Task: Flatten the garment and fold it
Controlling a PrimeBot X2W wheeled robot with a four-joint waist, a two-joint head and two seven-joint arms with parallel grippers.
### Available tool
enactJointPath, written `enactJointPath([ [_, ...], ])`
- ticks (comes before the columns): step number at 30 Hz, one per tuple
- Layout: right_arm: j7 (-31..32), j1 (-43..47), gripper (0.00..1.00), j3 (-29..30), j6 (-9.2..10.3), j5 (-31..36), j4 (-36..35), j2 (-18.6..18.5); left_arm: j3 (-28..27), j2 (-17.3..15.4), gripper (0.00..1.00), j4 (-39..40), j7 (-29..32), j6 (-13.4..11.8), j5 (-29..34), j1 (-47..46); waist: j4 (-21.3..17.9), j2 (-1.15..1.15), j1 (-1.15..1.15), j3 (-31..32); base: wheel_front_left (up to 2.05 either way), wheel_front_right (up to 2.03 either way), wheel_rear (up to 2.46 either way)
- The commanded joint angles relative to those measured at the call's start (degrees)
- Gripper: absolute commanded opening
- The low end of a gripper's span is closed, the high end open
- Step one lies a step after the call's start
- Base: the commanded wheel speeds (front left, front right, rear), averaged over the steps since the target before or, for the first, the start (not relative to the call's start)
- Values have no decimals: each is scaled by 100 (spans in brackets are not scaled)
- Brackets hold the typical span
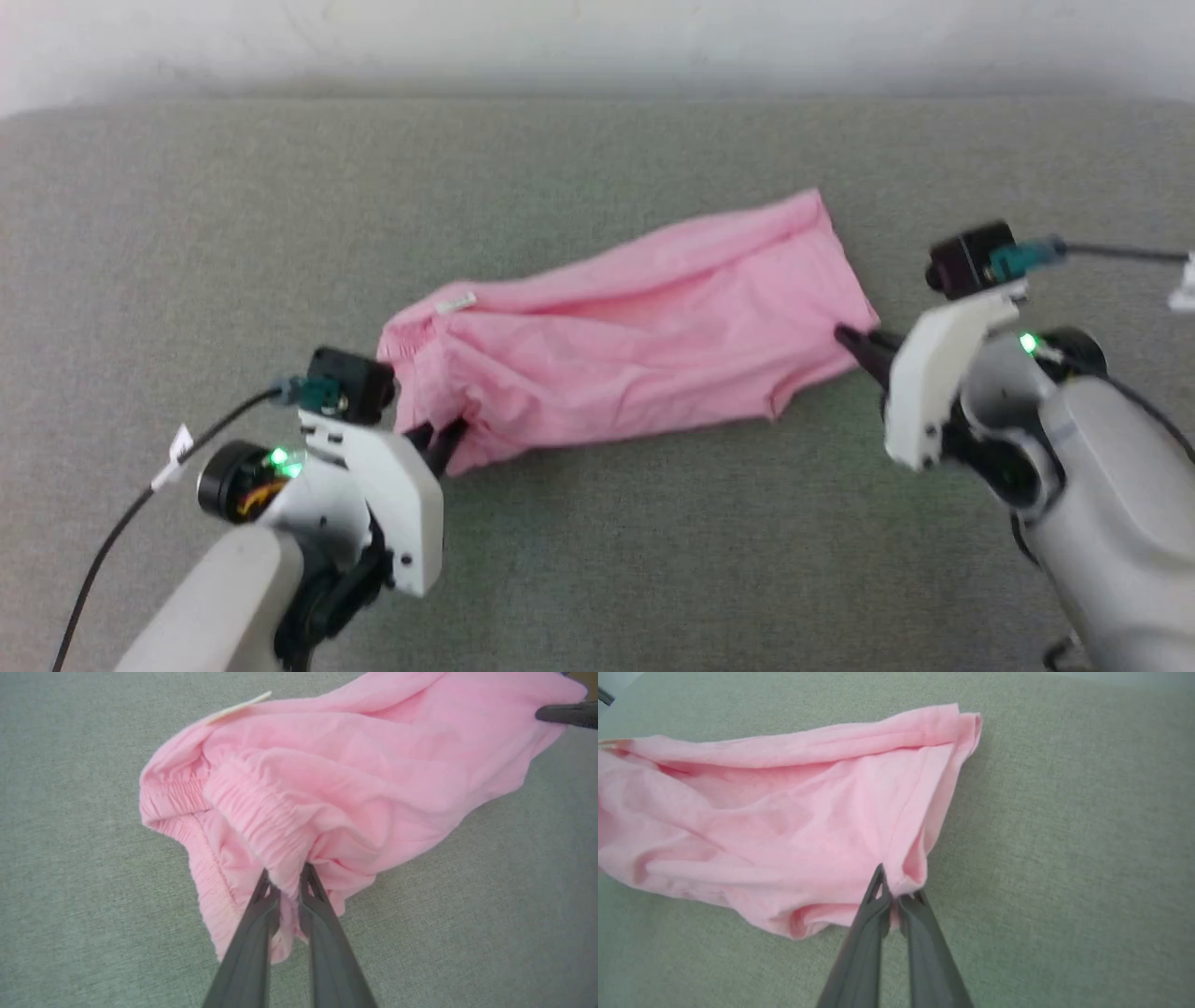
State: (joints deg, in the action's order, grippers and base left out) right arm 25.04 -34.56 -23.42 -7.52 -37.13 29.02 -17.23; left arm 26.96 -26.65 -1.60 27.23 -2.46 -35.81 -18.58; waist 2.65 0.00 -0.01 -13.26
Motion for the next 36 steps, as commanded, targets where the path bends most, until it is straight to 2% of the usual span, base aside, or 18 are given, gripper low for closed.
enactJointPath([
  [1, -27, 326, 0, 26, 3, 5, -257, -131, -31, -60, 0, 111, -6, -64, -17, 193, -219, 0, 1, 350, 0, 0, 0],
  [3, -2, 864, 0, 137, 3, 45, -770, -280, -45, -136, 0, 274, -5, -143, -37, 448, -286, 0, 1, 500, 0, 0, 0],
  [7, 175, 2171, 0, 638, 3, 199, -1857, -289, -94, -270, 0, 502, 6, -316, -146, 1031, -420, 0, 1, 745, 0, 0, 0],
  [10, 362, 3152, 0, 1103, 3, 414, -2604, -53, -130, -376, 0, 603, 49, -428, -246, 1445, -503, 0, 1, 863, 0, 0, 0],
  [13, 594, 3954, 0, 1434, 3, 598, -3112, 346, -152, -498, 0, 620, 127, -619, -252, 1815, -601, 0, 1, 905, 0, 0, 0],
  [14, 645, 4144, 11, 1500, 3, 616, -3204, 491, -146, -508, 0, 622, 150, -679, -261, 1929, -635, 0, 1, 906, 0, 0, 0],
  [15, 647, 4296, 67, 1582, 3, 663, -3267, 624, -145, -503, 0, 615, 158, -739, -276, 2035, -657, 0, 1, 904, 0, 0, 0],
  [16, 677, 4442, 100, 1651, 3, 745, -3279, 721, -142, -481, 0, 607, 153, -776, -303, 2120, -663, 0, 1, 896, 0, 0, 0],
  [17, 677, 4564, 100, 1711, 3, 770, -3275, 823, -148, -438, 9, 598, 127, -805, -341, 2181, -657, 0, 1, 894, 0, 0, 0],
  [18, 615, 4651, 100, 1783, 3, 779, -3266, 930, -152, -390, 58, 574, 104, -837, -379, 2238, -652, 0, 1, 892, 0, 0, 0],
  [19, 565, 4719, 100, 1813, 3, 837, -3255, 981, -157, -343, 100, 547, 70, -857, -413, 2284, -647, 0, 1, 889, 0, 0, 0],
  [22, 183, 4782, 100, 1914, 3, 975, -3357, 1106, -234, -195, 100, 504, -216, -960, -406, 2354, -625, 0, 1, 908, 0, 0, 0],
  [27, -416, 4715, 100, 2174, 3, 1188, -3651, 1233, -527, 75, 100, 645, -1032, -1158, -331, 2438, -554, 0, 1, 1036, 0, 0, 0],
  [30, -395, 4653, 100, 2390, 3, 1292, -3656, 1263, -644, 197, 100, 785, -1530, -1230, -193, 2415, -456, 0, 1, 1104, 0, 0, 0],
  [36, -2, 4322, 100, 2626, 3, 1330, -3429, 1142, -825, 344, 100, 741, -2781, -1182, 239, 2244, -249, 0, 1, 1162, 0, 0, 0],
])
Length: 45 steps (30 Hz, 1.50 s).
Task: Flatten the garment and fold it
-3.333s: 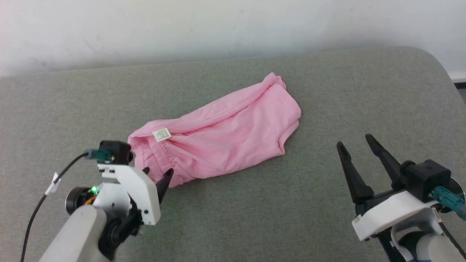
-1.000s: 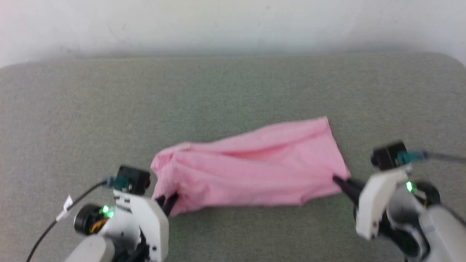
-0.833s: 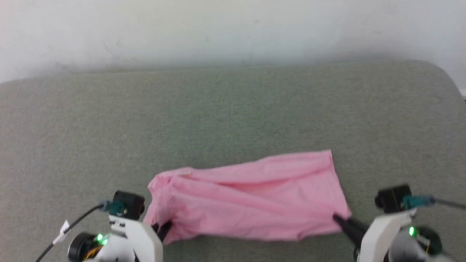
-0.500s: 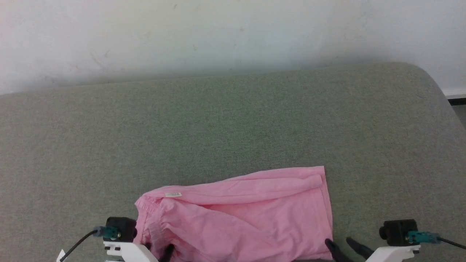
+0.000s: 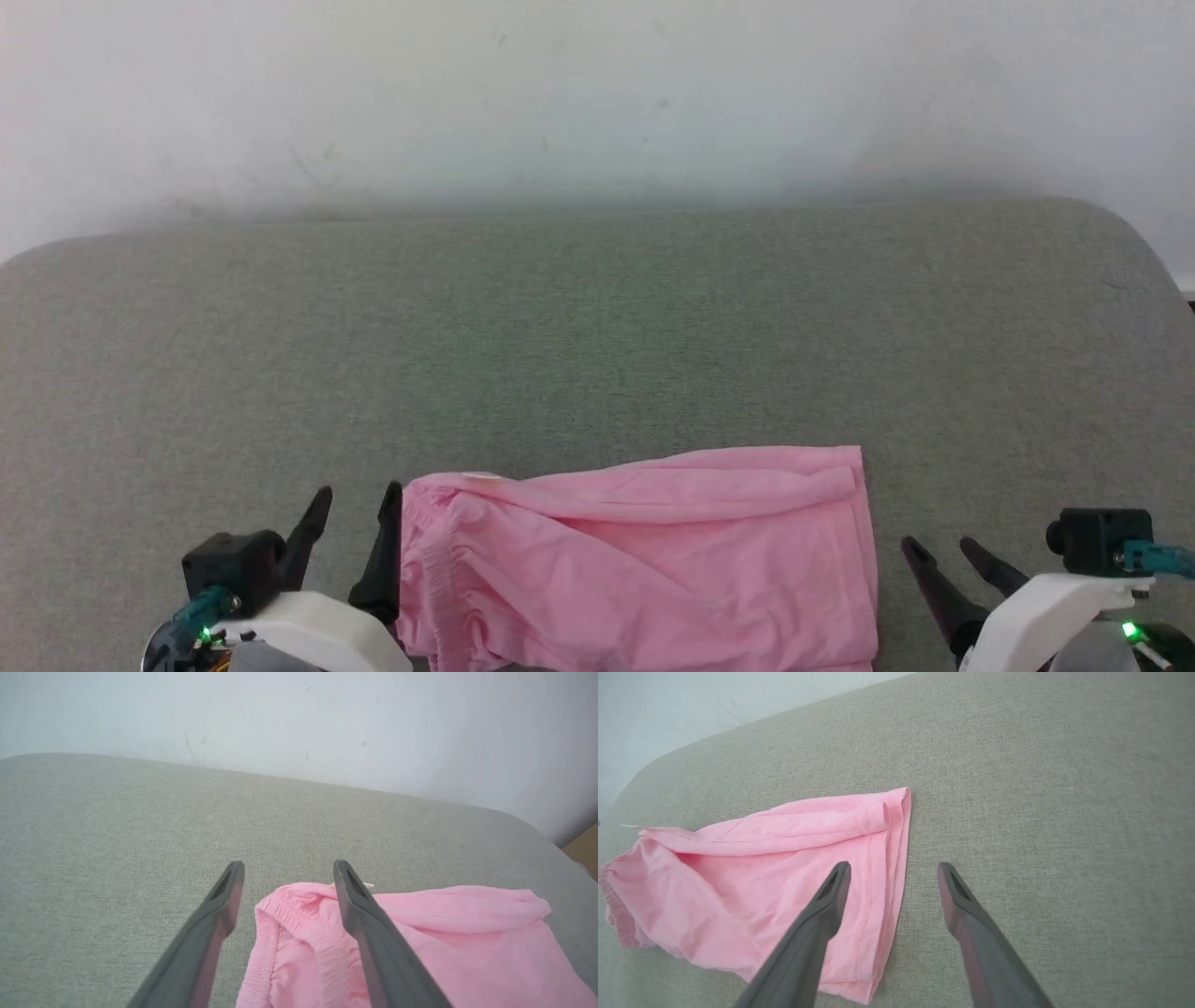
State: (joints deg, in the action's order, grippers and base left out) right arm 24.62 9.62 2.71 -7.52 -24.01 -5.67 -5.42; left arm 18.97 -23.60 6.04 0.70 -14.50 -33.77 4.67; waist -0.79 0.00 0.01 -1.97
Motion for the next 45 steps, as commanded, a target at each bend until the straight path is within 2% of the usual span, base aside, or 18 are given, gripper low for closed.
enactJointPath([
  [1, 120, -152, 100, 15, 3, 15, 98, -85, -43, 99, 100, -71, -359, 47, 77, -106, 132, 0, -1, 37, 0, 0, 0],
  [5, 457, -384, 100, -60, 3, -62, 381, -236, -107, 230, 100, -355, -1206, 109, 322, -176, 251, 0, -1, 16, 0, 0, 0],
  [7, 621, -516, 100, -123, 3, -99, 570, -304, -176, 302, 100, -489, -1427, 149, 417, -219, 306, 0, -1, -14, 0, 0, 0],
  [15, 1091, -1124, 100, -324, 3, -175, 1826, -328, -490, 464, 100, -767, -1566, 298, 1079, -334, 486, 0, -1, -172, 0, 0, 0],
  [20, 1502, -1263, 100, -672, 3, -343, 2550, -284, -642, 616, 100, -824, -1568, 466, 1336, -298, 566, 0, -1, -199, 0, 0, 0],
  [21, 1618, -1265, 82, -751, 3, -395, 2634, -277, -668, 636, 100, -835, -1568, 498, 1377, -290, 574, 0, -1, -199, 0, 0, 0],
  [22, 1695, -1275, 38, -816, 3, -445, 2679, -282, -697, 661, 100, -843, -1568, 531, 1411, -286, 580, 0, -1, -200, 0, 0, 0],
  [24, 1709, -1302, 0, -901, 3, -517, 2695, -308, -742, 705, 100, -851, -1569, 594, 1484, -276, 592, 0, -1, -183, 0, 0, 0],
  [31, 1236, -1391, 0, -1053, 3, -602, 2193, -516, -822, 792, 100, -922, -1569, 718, 1672, -143, 547, 0, -1, 13, 0, 0, 0],
  [36, 1069, -1214, 0, -871, 3, -587, 1667, -690, -843, 805, 100, -950, -1569, 742, 1718, -48, 489, 0, -1, 124, 0, 0, 0],
  [45, 1422, -503, 0, 339, 3, -351, 905, -896, -795, 829, 100, -943, -1569, 804, 1765, 33, 423, 0, -1, 202, 0, 0, 0],
])
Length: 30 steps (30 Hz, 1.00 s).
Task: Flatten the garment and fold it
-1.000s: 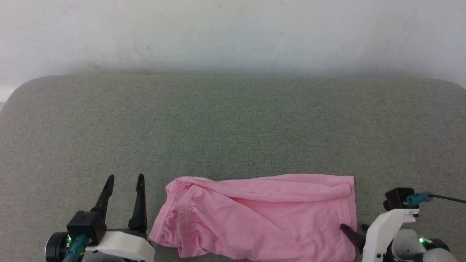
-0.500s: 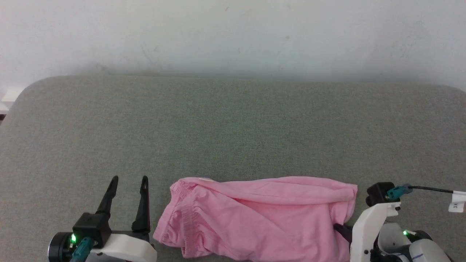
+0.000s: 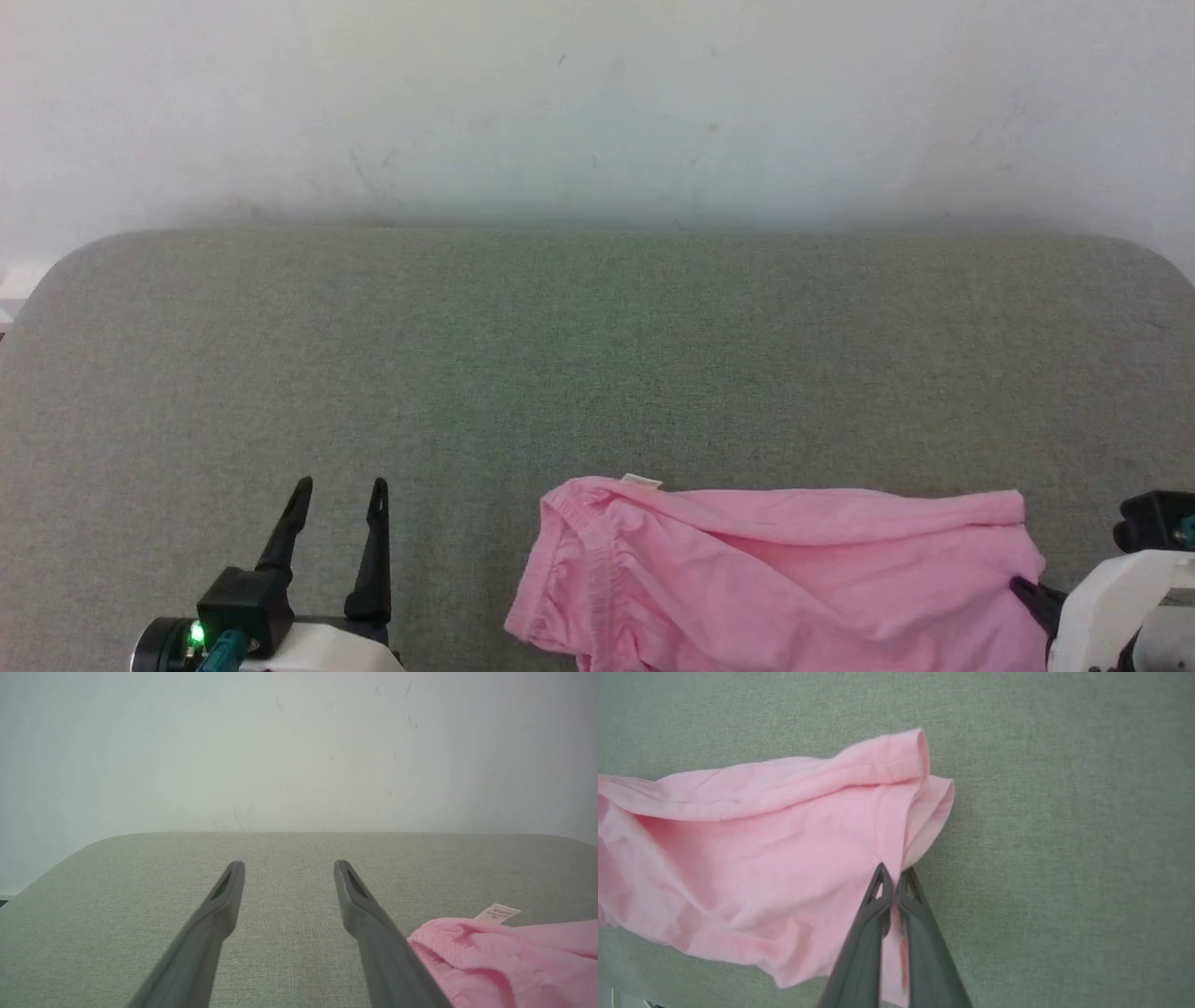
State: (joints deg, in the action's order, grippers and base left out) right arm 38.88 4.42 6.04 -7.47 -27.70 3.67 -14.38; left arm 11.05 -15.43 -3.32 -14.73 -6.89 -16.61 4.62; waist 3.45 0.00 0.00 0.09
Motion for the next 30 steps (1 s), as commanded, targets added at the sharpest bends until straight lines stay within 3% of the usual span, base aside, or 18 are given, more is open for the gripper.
enactJointPath([
  [1, 55, 58, 0, 102, -2, 34, -113, 3, -1, 10, 100, -5, -27, 49, 50, 32, -6, 0, 0, -14, 0, 0, 0],
  [5, 367, -7, 0, 63, -2, -206, -497, 220, -4, 18, 100, -9, -27, 59, 47, -5, -37, 0, 0, -53, 0, 0, 0],
  [12, 817, -485, 0, -1104, -2, -719, -788, 775, 35, 49, 100, -89, -25, 95, 13, -62, -62, 0, 0, -39, 0, 0, 0],
  [17, 391, -1044, 0, -1999, -2, -1073, -263, 1080, 132, 57, 100, -171, -7, 168, 5, -207, 97, 0, 0, -52, 0, 0, 0],
  [26, -732, -1919, 0, -3506, -2, -1879, 1093, 1148, 280, 110, 100, -330, -2, 268, 14, -533, 420, 0, 0, -235, 0, 0, 0],
  [27, -856, -2018, 11, -3652, -2, -1904, 1242, 1148, 281, 120, 100, -346, -4, 268, 11, -554, 428, 0, 0, -257, 0, 0, 0],
  [28, -1002, -2115, 36, -3770, -2, -1953, 1371, 1148, 280, 128, 100, -363, -6, 266, 9, -567, 430, 0, 0, -272, 0, 0, 0],
  [29, -1181, -2225, 95, -3876, -2, -1956, 1483, 1148, 279, 138, 100, -382, -8, 264, 5, -575, 432, 0, 0, -286, 0, 0, 0],
  [30, -1312, -2328, 100, -3997, -2, -1964, 1594, 1148, 278, 146, 100, -396, -10, 263, 4, -583, 432, 0, 0, -306, 0, 0, 0],
])
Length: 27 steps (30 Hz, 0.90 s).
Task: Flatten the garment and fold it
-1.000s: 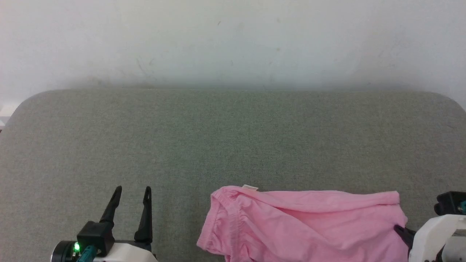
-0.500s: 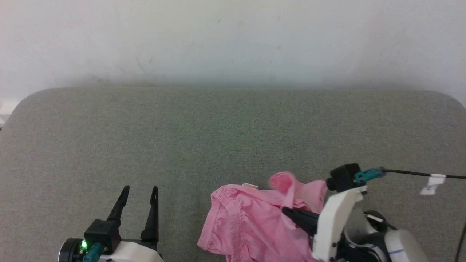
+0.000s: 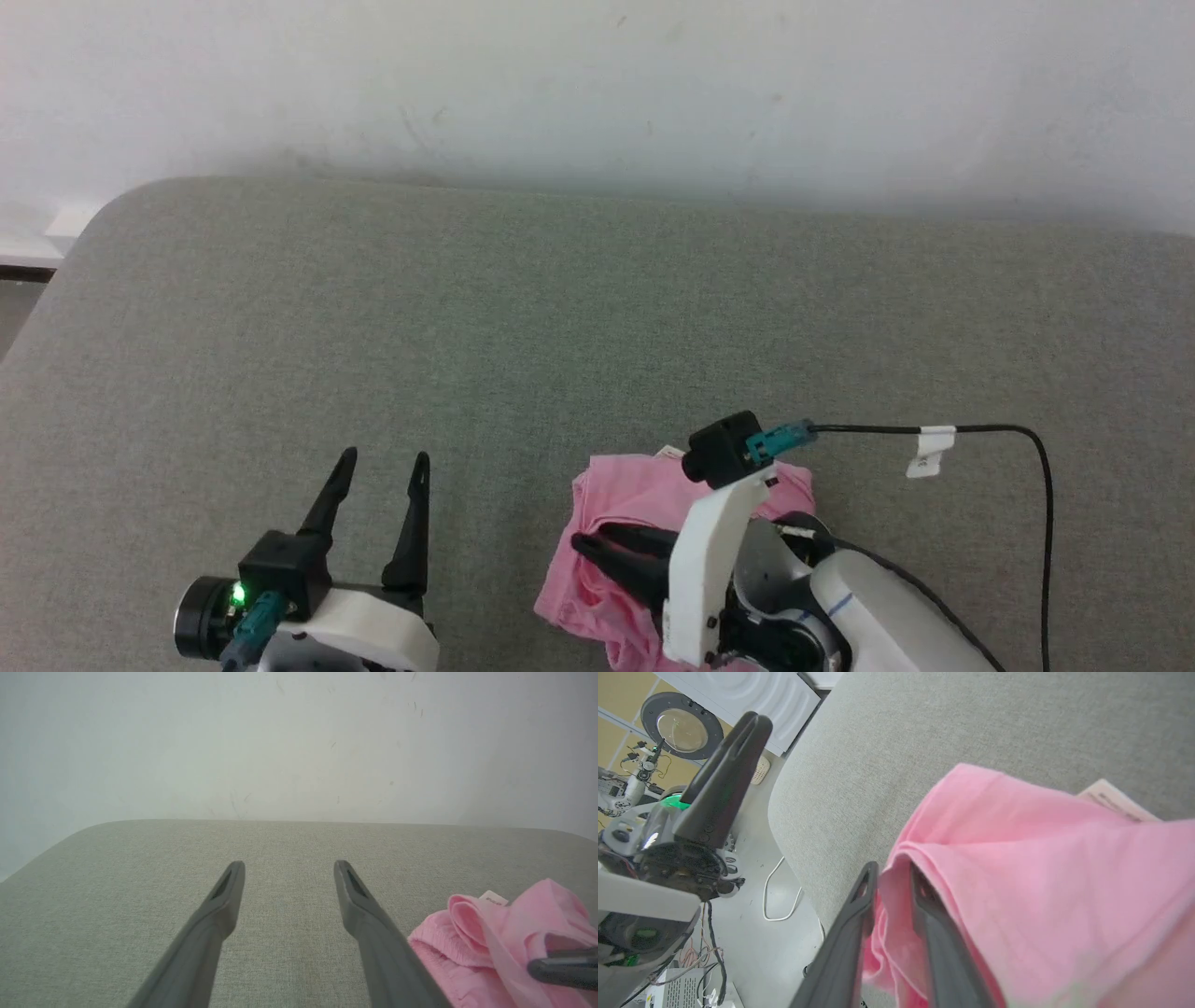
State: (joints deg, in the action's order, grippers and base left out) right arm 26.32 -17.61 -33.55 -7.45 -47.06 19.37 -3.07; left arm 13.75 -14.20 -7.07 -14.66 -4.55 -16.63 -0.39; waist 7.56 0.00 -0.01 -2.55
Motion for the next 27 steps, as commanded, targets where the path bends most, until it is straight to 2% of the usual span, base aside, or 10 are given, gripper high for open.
enactJointPath([
  [1, -143, -226, 100, -174, -3, -30, 123, 18, 5, 32, 100, -34, -18, 27, 4, -89, 16, 0, 1, -51, 0, 0, 0],
  [4, -333, -538, 100, -589, -3, 186, 279, 18, -9, 51, 100, -73, -23, 20, -1, -87, -14, 0, 1, -52, 0, 0, 0],
  [6, -425, -771, 100, -903, -3, 569, 257, -27, -27, 56, 100, -88, -25, 14, -5, -78, -58, 0, 1, -45, 0, 0, 0],
  [9, -595, -1043, 100, -1334, -3, 1068, -11, -251, -60, 55, 100, -98, -28, -1, -5, -58, -145, 0, 1, -15, 0, 0, 0],
  [13, -1091, -1094, 100, -1362, -3, 1634, -542, -613, -114, 57, 100, -97, -31, -29, -10, -36, -280, 0, 1, 41, 0, 0, 0],
  [16, -1562, -780, 100, -884, -3, 1999, -962, -796, -164, 68, 100, -68, -32, -59, -23, 10, -390, 0, 1, 105, 0, 0, 0],
  [19, -1919, -251, 100, -121, -3, 2401, -1311, -873, -208, 77, 100, -10, -32, -53, -42, 68, -489, 0, 1, 163, 0, 0, 0],
  [27, -2436, 1326, 100, 1981, -3, 3177, -2131, -828, -404, 141, 100, 185, -33, -91, -60, 277, -725, 0, 1, 309, 0, 0, 0],
])
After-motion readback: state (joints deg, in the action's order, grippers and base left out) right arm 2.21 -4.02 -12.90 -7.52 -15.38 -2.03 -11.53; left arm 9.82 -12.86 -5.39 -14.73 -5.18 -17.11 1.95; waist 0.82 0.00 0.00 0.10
